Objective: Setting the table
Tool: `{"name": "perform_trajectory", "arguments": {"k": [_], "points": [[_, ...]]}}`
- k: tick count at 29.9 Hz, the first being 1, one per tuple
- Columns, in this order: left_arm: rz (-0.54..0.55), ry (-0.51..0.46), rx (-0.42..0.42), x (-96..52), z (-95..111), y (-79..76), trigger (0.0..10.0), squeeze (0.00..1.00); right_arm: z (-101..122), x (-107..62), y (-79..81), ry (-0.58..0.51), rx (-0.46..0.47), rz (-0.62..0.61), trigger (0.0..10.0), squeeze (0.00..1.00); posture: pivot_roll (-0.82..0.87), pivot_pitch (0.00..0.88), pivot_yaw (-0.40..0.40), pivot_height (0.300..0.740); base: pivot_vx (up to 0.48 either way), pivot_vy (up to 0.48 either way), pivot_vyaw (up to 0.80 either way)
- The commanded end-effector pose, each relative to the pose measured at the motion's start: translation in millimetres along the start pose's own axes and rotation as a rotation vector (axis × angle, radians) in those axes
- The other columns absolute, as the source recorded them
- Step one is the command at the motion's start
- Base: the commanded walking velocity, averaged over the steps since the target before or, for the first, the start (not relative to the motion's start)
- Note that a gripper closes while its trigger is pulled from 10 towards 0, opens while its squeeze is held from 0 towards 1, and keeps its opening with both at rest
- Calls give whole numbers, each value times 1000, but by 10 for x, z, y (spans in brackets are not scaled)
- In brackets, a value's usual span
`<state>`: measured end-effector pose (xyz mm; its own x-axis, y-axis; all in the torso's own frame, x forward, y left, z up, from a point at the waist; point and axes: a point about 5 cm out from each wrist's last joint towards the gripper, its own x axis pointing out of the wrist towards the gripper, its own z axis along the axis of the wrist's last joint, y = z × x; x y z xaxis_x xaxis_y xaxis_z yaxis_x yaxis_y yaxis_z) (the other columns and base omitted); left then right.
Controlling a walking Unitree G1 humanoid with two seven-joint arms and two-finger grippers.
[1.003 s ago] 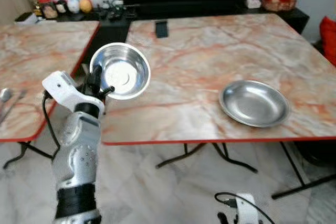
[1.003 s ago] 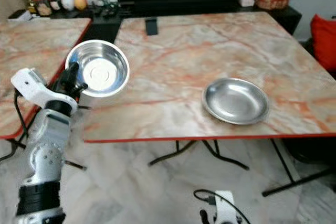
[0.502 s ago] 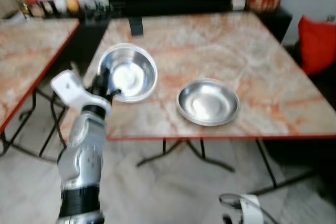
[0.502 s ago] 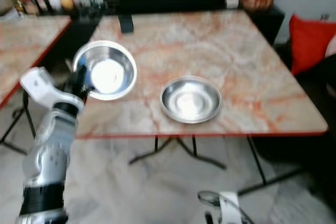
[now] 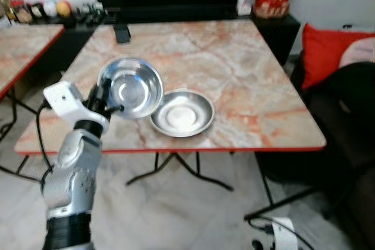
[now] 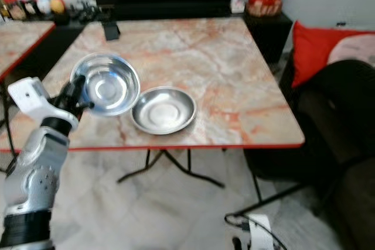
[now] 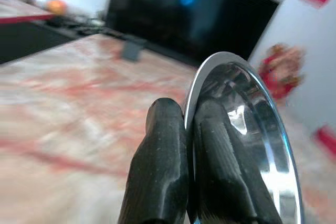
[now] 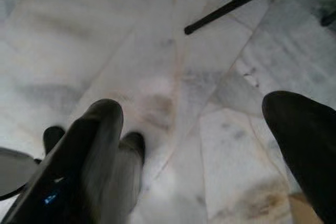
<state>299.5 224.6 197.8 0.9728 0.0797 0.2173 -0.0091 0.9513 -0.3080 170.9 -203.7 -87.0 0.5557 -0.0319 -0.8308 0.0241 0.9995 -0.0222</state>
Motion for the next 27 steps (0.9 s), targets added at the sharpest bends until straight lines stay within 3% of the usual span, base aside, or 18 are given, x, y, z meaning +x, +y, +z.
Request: {"name": "perform_trajectory", "arguments": {"k": [1,6,14,27], "points": [[-44,-6,35,28,53,-46,10000,0,-13,-5,-21,3,2,-8,10000,0,-54,0,23,720,0,-386,0],[-53,42,100,44,49,64,10000,0,-3,-4,-32,-1,12,-18,10000,0,-50,0,21,720,0,-203,0],[-4,43,-17,27,-19,71,10000,0,8,-3,-36,-7,29,-26,10000,0,-55,0,16,720,0,0,0],[6,29,-35,50,20,86,10000,0,19,-1,-37,-9,30,-25,10000,0,-53,0,13,720,0,0,0]]}}
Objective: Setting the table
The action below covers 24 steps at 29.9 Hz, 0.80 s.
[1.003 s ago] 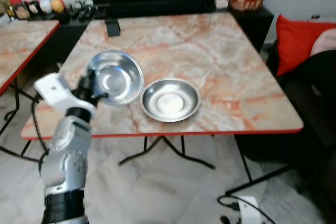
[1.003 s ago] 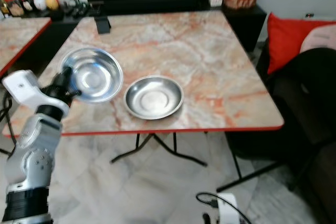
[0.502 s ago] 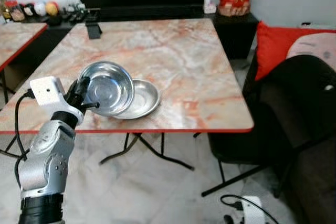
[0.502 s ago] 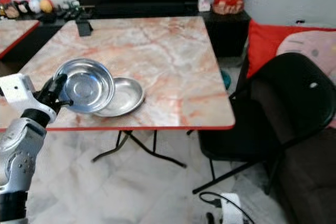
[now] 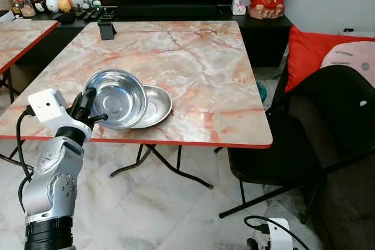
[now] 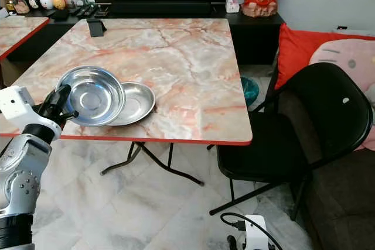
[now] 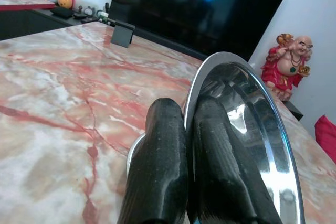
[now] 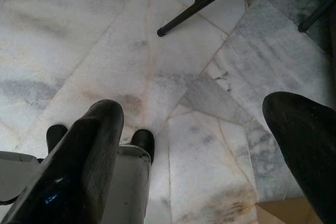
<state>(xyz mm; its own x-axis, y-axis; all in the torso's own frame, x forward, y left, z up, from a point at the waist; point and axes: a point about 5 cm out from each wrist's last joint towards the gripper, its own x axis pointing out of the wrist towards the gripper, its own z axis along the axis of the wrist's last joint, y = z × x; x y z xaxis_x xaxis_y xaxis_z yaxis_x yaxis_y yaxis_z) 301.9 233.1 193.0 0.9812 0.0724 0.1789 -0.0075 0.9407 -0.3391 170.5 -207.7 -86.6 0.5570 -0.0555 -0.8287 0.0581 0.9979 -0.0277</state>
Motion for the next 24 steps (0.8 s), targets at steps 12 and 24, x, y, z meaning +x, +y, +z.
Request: {"name": "perform_trajectory", "arguments": {"k": [12,24], "points": [[4,-10,-8,33,40,-19,10000,0,20,4,5,-7,5,-1,10000,0,-55,0,13,720,20,0,0],[0,-7,-4,39,35,-30,10000,0,16,3,4,-6,1,1,10000,0,-60,0,13,720,286,0,0]]}}
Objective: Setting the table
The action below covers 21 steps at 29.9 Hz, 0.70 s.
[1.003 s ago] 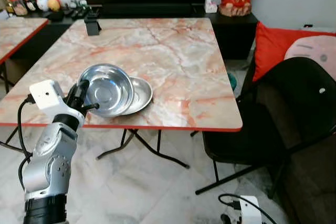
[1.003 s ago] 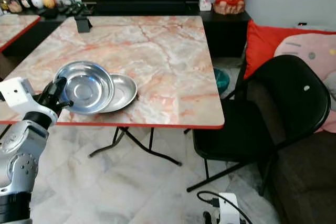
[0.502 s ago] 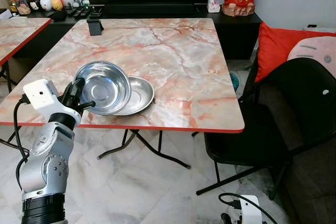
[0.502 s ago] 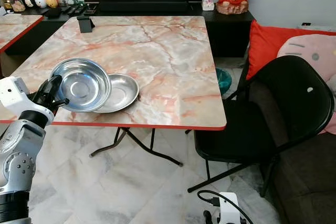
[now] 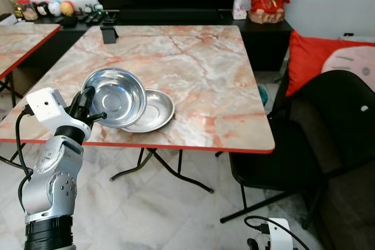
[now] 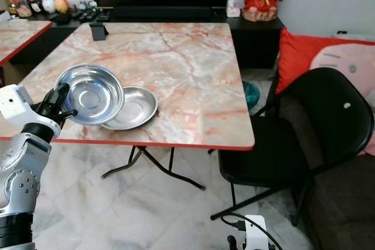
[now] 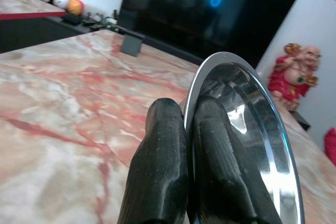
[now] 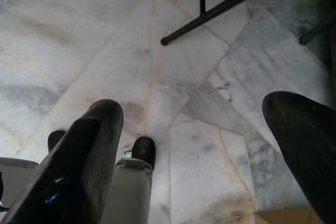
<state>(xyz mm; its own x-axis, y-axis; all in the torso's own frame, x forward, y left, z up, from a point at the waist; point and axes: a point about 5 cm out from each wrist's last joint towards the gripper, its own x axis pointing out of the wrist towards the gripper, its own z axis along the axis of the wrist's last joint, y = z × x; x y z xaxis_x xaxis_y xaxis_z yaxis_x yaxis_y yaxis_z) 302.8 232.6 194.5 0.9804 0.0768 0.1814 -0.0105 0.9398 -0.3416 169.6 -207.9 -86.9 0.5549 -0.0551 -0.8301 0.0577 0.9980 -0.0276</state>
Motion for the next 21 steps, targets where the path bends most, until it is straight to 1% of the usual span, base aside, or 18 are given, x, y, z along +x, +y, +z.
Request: {"name": "perform_trajectory", "arguments": {"k": [1,19,21], "points": [[-4,-4,-2,28,24,-21,10000,0,25,4,6,-8,1,1,10000,0,-60,0,13,720,304,0,0],[-16,-2,-4,54,33,-41,10000,0,25,4,1,-8,-3,0,10000,0,-58,0,11,720,319,0,0],[-13,14,-5,53,21,-32,10000,0,26,4,4,-8,-3,1,10000,0,-56,0,11,720,139,0,0]]}}
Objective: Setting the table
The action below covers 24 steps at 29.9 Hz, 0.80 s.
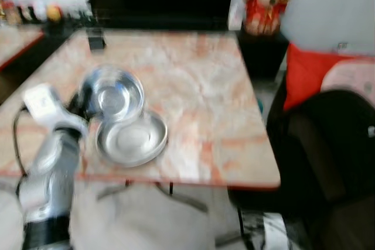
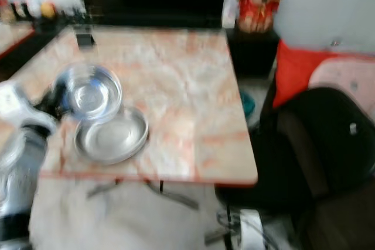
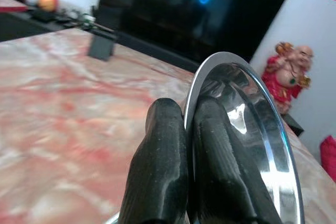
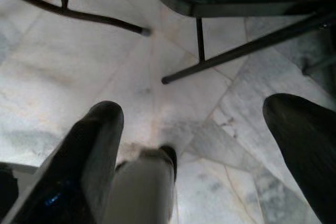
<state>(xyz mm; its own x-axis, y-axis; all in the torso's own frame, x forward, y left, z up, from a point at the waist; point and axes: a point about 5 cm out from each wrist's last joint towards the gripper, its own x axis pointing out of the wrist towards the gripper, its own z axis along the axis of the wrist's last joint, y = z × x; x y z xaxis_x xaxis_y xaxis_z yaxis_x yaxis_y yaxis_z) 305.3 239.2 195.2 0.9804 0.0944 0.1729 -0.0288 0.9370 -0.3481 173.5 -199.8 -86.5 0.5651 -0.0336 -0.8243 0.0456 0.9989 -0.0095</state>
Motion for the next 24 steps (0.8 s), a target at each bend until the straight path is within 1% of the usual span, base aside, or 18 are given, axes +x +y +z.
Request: {"name": "perform_trajectory", "arguments": {"k": [1,4,7,9,11,12,14,15,17,19,23,24], "points": [[-32,12,-2,20,-3,-92,10000,0,-6,-11,-79,3,-3,-21,10000,0,-56,0,11,720,0,0,0],[-27,38,-9,13,-21,-72,10000,0,-4,-10,-76,2,-2,-20,10000,0,-54,0,13,720,0,0,0],[1,67,-72,-3,-37,-4,10000,0,-2,-9,-72,2,-2,-19,10000,0,-53,0,14,720,0,0,0],[1,67,-72,-3,-37,-4,10000,0,-2,-9,-72,2,-2,-19,10000,0,-53,0,14,720,0,0,0],[31,93,-134,-12,-38,75,10000,0,0,-8,-69,3,-2,-17,10000,0,-52,0,15,720,0,0,0],[31,93,-134,-12,-38,75,10000,0,0,-8,-69,3,-2,-17,10000,0,-52,0,15,720,0,0,0],[60,151,-178,-21,-55,156,10000,0,1,-8,-67,3,-2,-17,10000,0,-50,0,15,720,0,0,0],[64,197,-198,-29,-78,180,10000,0,3,-7,-66,3,-2,-16,10000,0,-50,0,15,720,0,0,0],[63,247,-218,-39,-101,193,10000,0,6,-7,-66,3,-2,-16,10000,0,-50,0,15,720,0,0,0],[63,256,-222,-42,-103,194,10000,0,6,-7,-67,2,-2,-16,10000,0,-50,0,15,720,0,0,0],[41,405,-133,-124,-211,224,10000,0,11,-7,-73,2,-4,-16,10000,0,-48,0,12,720,0,0,0],[41,415,-132,-132,-221,222,10000,0,11,-7,-74,2,-4,-16,10000,0,-48,0,12,720,0,0,0]]}}
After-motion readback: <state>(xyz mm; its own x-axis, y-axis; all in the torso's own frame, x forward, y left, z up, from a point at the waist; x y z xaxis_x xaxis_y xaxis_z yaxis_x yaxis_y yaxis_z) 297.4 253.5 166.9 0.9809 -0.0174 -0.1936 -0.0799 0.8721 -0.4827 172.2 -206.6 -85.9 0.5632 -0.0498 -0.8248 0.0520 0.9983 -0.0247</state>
